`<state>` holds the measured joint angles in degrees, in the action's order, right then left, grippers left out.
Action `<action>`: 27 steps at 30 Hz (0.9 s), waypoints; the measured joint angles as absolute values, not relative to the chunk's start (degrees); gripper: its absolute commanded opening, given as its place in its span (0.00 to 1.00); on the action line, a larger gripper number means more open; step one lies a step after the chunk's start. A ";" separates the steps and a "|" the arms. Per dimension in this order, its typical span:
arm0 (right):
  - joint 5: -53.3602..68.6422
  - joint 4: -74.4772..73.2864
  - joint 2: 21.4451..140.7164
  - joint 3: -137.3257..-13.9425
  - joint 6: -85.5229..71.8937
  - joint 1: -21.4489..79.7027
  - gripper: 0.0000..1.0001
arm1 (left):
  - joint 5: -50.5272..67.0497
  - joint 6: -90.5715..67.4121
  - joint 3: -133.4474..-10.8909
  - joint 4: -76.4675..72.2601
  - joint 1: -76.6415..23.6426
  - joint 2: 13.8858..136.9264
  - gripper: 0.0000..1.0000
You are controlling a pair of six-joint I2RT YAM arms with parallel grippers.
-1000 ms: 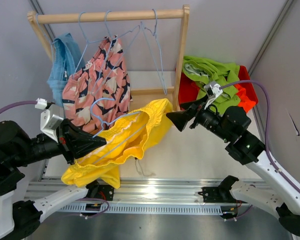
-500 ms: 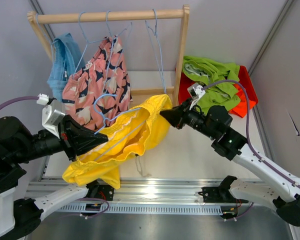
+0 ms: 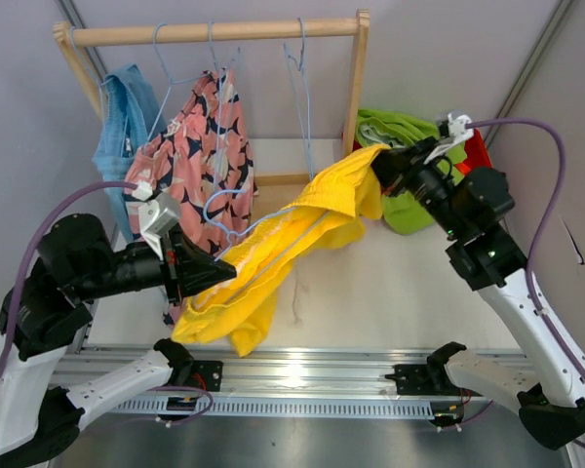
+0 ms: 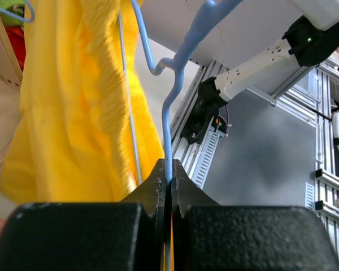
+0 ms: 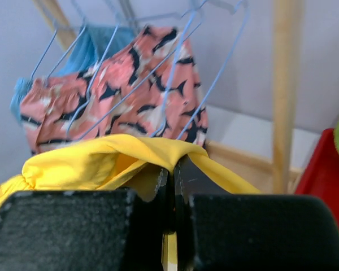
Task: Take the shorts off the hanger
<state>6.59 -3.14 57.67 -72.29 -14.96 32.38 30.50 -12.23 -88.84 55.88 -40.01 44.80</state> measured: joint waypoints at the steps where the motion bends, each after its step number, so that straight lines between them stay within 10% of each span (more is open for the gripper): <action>1: 7.66 -3.40 57.67 -73.01 -15.18 29.89 0.00 | 30.63 -12.21 -87.70 55.33 -40.03 44.71 0.00; 27: 14.83 -21.50 73.87 -85.76 -22.50 14.83 0.00 | 28.60 -13.06 -85.23 52.29 -43.99 45.21 0.00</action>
<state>14.83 -21.50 73.87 -85.76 -22.50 14.83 28.60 -13.06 -85.23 52.29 -43.99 45.21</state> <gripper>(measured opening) 0.032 0.026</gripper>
